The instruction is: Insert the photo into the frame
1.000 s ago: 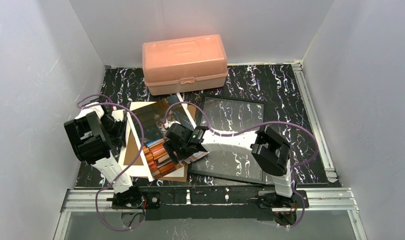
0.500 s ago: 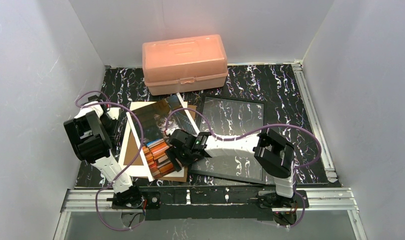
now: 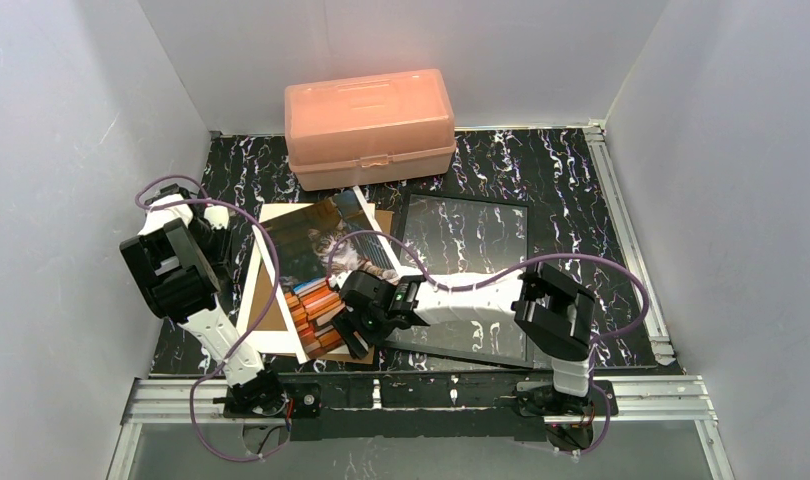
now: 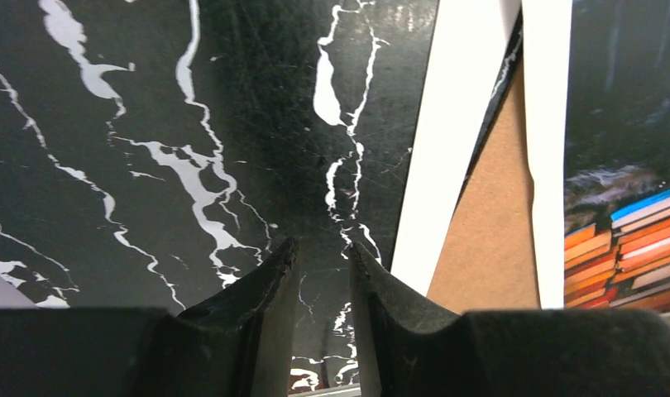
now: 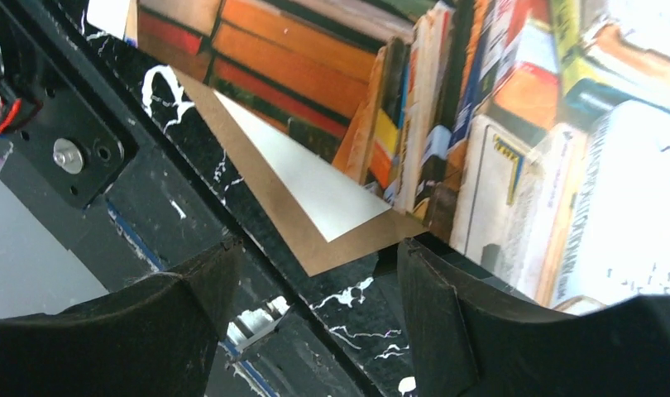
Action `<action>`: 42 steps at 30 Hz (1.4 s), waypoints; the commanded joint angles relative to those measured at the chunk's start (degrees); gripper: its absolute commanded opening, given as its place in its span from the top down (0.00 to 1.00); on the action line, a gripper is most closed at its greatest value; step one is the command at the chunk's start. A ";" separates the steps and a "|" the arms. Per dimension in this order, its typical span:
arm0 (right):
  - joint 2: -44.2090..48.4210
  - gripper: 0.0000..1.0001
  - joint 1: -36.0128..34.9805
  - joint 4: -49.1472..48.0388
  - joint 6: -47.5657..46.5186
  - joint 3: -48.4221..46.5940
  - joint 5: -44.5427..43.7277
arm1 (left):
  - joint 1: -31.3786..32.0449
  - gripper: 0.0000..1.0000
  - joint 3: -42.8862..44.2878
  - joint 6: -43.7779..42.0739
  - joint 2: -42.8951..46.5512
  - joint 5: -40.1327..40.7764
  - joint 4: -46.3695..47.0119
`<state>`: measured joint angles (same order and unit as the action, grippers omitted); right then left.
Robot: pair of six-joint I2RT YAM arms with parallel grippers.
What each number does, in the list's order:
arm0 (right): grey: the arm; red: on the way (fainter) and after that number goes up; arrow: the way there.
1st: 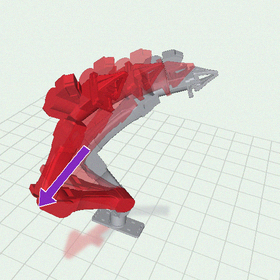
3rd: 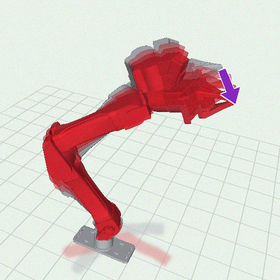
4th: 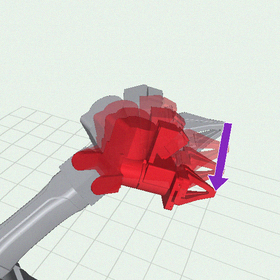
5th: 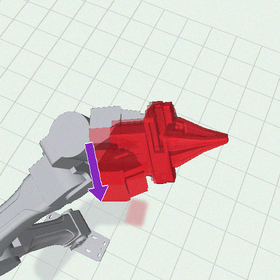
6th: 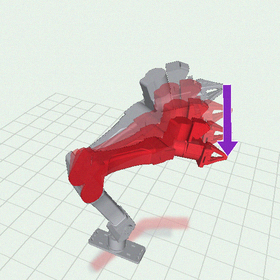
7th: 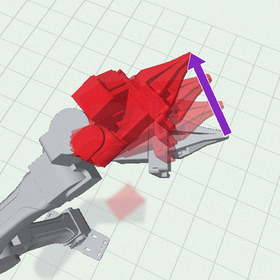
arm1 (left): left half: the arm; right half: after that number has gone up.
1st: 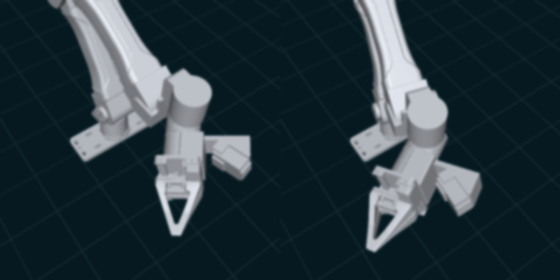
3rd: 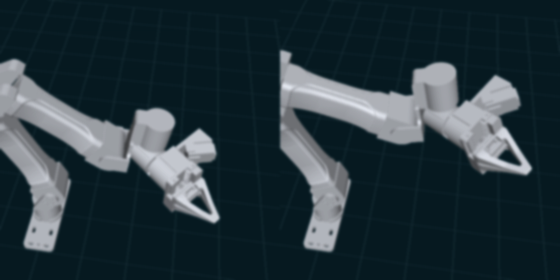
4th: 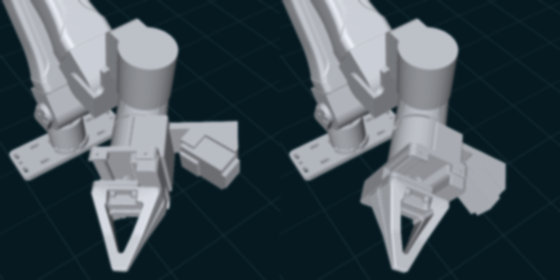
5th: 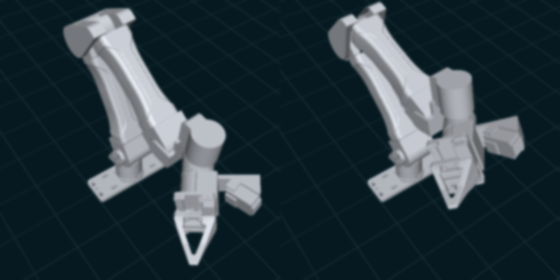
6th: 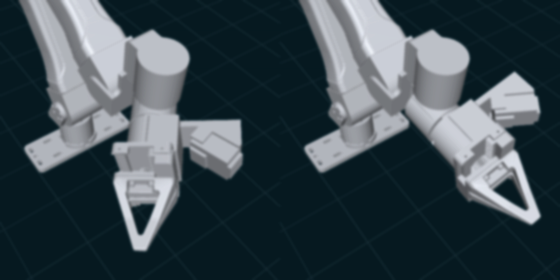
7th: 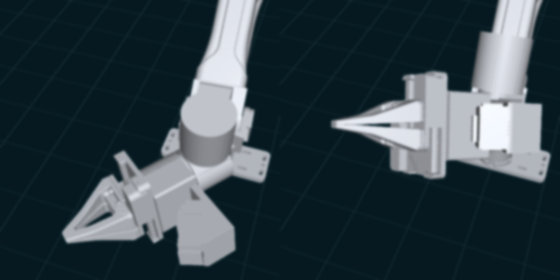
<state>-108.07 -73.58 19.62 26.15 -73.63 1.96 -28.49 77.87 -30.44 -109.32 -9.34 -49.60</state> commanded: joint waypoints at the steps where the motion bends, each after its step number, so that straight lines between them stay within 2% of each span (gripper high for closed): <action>1: 3.33 0.24 -0.60 0.00 -1.05 1.83 0.31 | -0.05 0.74 1.37 -0.42 1.47 -2.58 -3.89; 6: 4.21 0.24 -0.60 0.89 -1.23 2.51 -1.26 | -0.02 0.74 1.33 -0.46 1.62 -2.69 -4.18; 13: 4.87 0.24 0.42 3.31 -0.69 4.65 -8.48 | -0.07 0.74 0.93 -0.75 1.52 -3.11 -4.36; 25: -0.37 0.21 3.70 0.23 1.93 0.27 -9.08 | 0.00 0.73 -0.24 -1.12 1.21 -3.72 -3.92; 32: -0.36 0.20 5.42 -3.58 2.37 -0.99 -10.97 | -0.06 0.73 -0.21 -1.09 0.53 -4.03 -3.86; 35: -1.48 0.20 5.52 -6.54 2.36 -2.53 -8.96 | -0.07 0.73 -0.19 -1.22 0.42 -3.93 -3.95; 42: -5.45 0.21 4.50 -7.68 0.21 -10.30 6.22 | -0.15 0.74 1.24 -1.14 0.32 -4.78 -5.68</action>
<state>-112.68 -68.16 15.88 28.23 -78.43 -0.71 -28.40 77.84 -30.94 -109.32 -12.38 -52.40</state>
